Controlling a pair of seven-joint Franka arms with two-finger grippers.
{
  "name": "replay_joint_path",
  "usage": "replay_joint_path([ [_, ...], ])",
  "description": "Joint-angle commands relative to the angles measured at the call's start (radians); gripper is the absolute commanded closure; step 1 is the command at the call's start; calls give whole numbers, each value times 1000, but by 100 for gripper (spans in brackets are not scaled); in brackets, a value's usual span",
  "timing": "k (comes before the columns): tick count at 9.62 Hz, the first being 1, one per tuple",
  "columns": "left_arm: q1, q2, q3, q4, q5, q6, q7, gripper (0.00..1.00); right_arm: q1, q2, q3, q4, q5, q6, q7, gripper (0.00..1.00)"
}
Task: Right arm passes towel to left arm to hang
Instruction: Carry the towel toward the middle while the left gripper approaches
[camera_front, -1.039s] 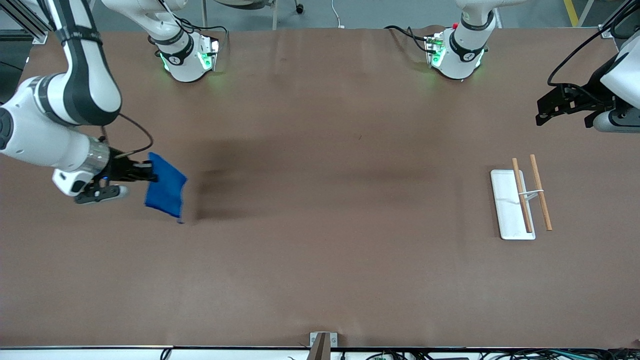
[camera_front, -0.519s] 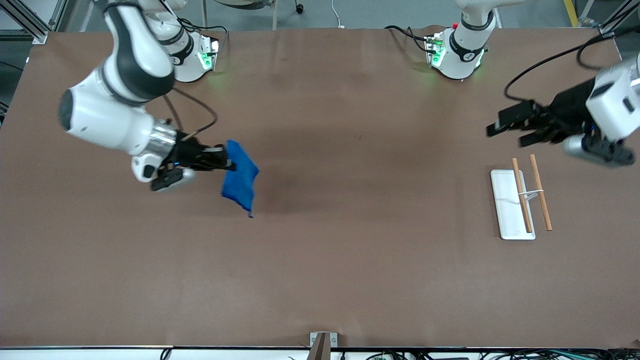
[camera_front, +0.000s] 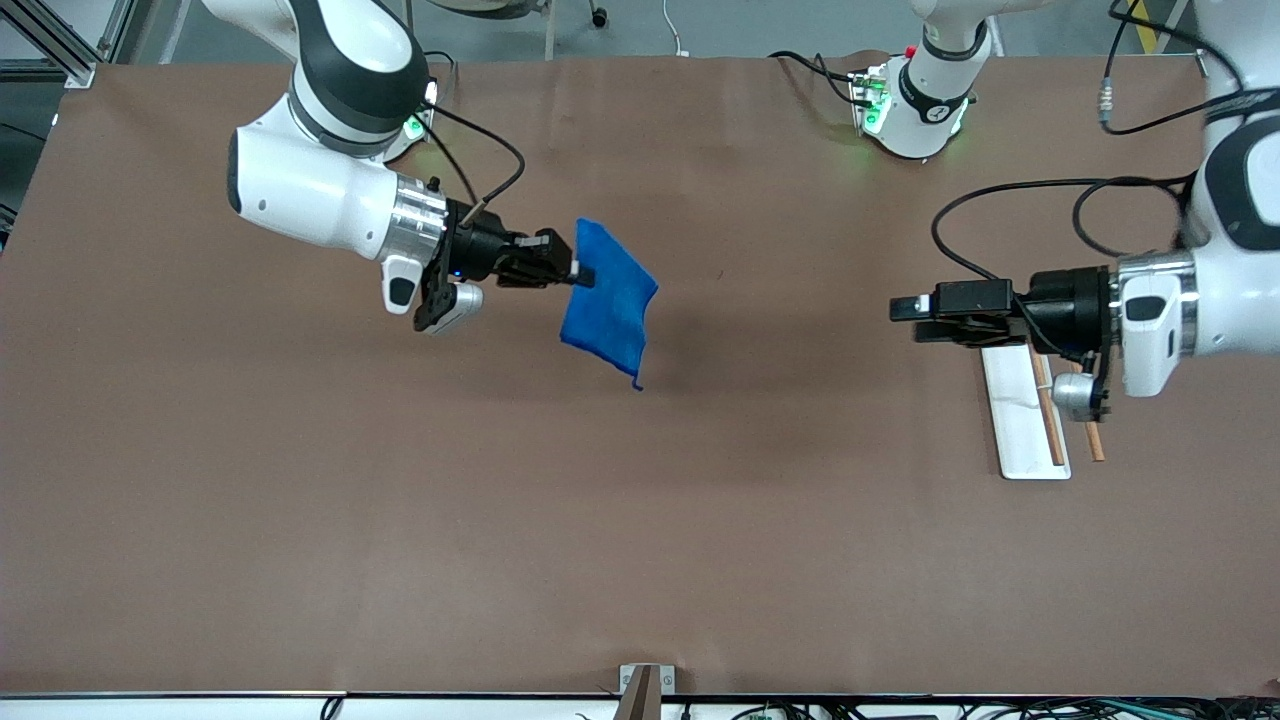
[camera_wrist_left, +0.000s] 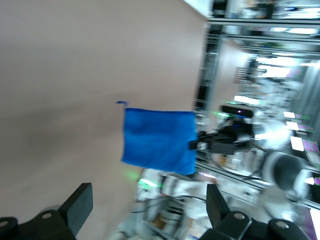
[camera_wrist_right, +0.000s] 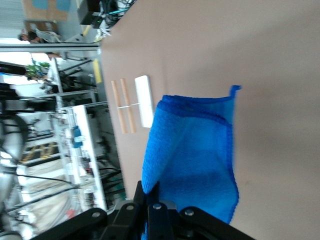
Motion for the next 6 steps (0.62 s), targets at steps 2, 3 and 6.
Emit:
replay_joint_path([
  [2,-8,89,-27,-179,-211,20,225,0,-5,-1,40,13,278,-1,5,100],
  [3,-9,137,-49,-233,-318,15,326,0,6,2,43,26,342,-1,5,100],
  [6,-5,318,-179,-288,-518,6,492,0,13,68,43,82,483,1,2,100],
])
